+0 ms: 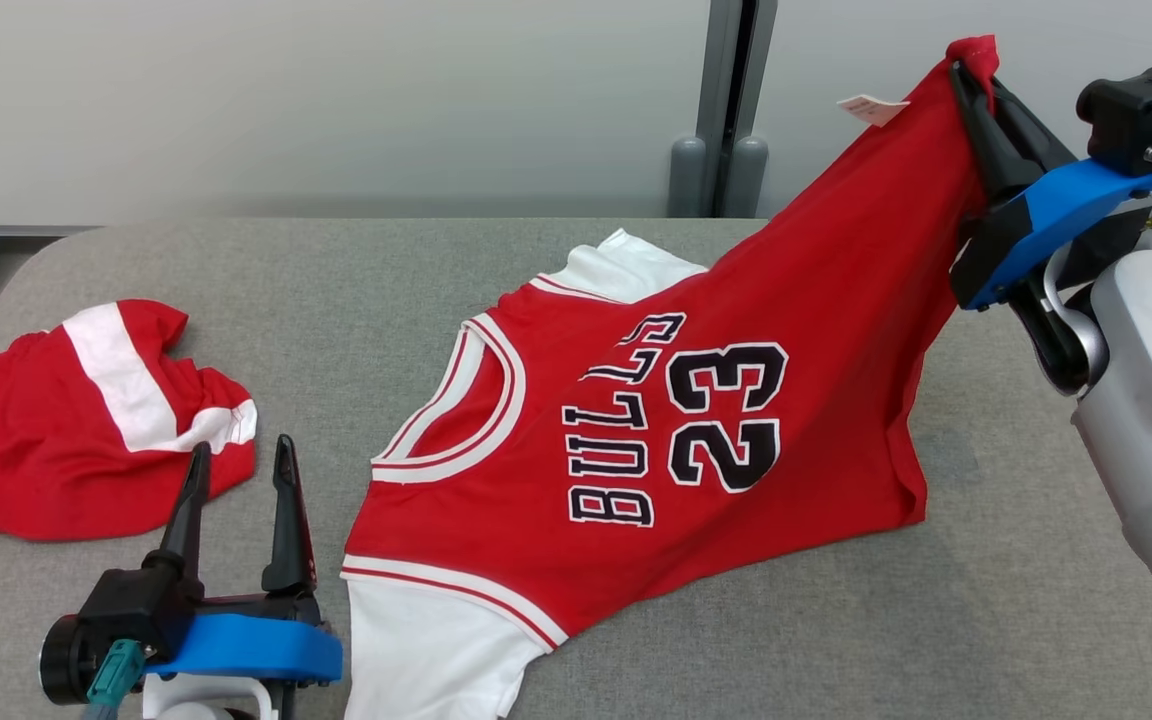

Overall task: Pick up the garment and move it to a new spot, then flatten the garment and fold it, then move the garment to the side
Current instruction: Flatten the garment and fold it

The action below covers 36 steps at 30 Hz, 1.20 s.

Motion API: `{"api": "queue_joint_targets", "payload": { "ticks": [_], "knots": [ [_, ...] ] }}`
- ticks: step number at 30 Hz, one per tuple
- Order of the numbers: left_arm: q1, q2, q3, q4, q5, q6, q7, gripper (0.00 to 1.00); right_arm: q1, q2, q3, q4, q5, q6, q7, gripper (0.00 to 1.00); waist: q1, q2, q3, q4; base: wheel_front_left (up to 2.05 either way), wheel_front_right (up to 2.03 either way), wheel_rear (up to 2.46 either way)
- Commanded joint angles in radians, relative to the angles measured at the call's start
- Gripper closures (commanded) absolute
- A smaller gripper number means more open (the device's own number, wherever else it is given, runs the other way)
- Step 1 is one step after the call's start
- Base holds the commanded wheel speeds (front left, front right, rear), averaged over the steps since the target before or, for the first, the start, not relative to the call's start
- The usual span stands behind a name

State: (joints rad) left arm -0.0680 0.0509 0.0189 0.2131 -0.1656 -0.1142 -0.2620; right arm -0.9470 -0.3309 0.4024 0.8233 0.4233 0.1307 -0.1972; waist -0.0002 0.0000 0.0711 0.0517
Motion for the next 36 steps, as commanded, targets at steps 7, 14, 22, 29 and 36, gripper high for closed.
{"api": "queue_joint_targets", "payload": {
  "ticks": [7, 14, 22, 29, 36],
  "knots": [
    [-0.028, -0.001, -0.009, -0.015, -0.004, -0.003, -0.004, 0.0, 0.004, -0.012, -0.022, -0.018, -0.021, 0.0, 0.022, 1.0, 0.0002, 0.0, 0.04, 0.019, 0.0, 0.0, 0.0],
    [-0.082, -0.001, -0.039, -0.025, -0.012, -0.006, -0.004, 0.0, -0.093, -0.04, -0.047, 0.084, -0.111, 0.0, 0.027, 1.0, 0.0002, 0.0, 0.11, 0.072, 0.0, 0.0, 0.0],
    [-0.157, -0.001, -0.093, -0.022, -0.043, 0.002, -0.004, 0.0, -0.23, -0.039, -0.062, 0.246, -0.19, 0.0, 0.015, 1.0, 0.0002, 0.0, 0.198, 0.154, 0.0, 0.0, 0.0],
    [-0.191, -0.001, -0.129, -0.023, -0.063, 0.013, -0.004, 0.0, -0.313, -0.029, -0.121, 0.373, -0.247, 0.0, -0.036, 0.63, 0.0002, 0.0, 0.236, 0.192, 0.0, 0.0, 0.0],
    [-0.193, -0.001, -0.118, -0.013, -0.057, 0.016, -0.004, 0.0, -0.304, 0.004, -0.147, 0.434, -0.277, 0.0, -0.05, 0.0, 0.0002, 0.0, 0.234, 0.172, 0.0, 0.0, 0.0]
  ]
}}
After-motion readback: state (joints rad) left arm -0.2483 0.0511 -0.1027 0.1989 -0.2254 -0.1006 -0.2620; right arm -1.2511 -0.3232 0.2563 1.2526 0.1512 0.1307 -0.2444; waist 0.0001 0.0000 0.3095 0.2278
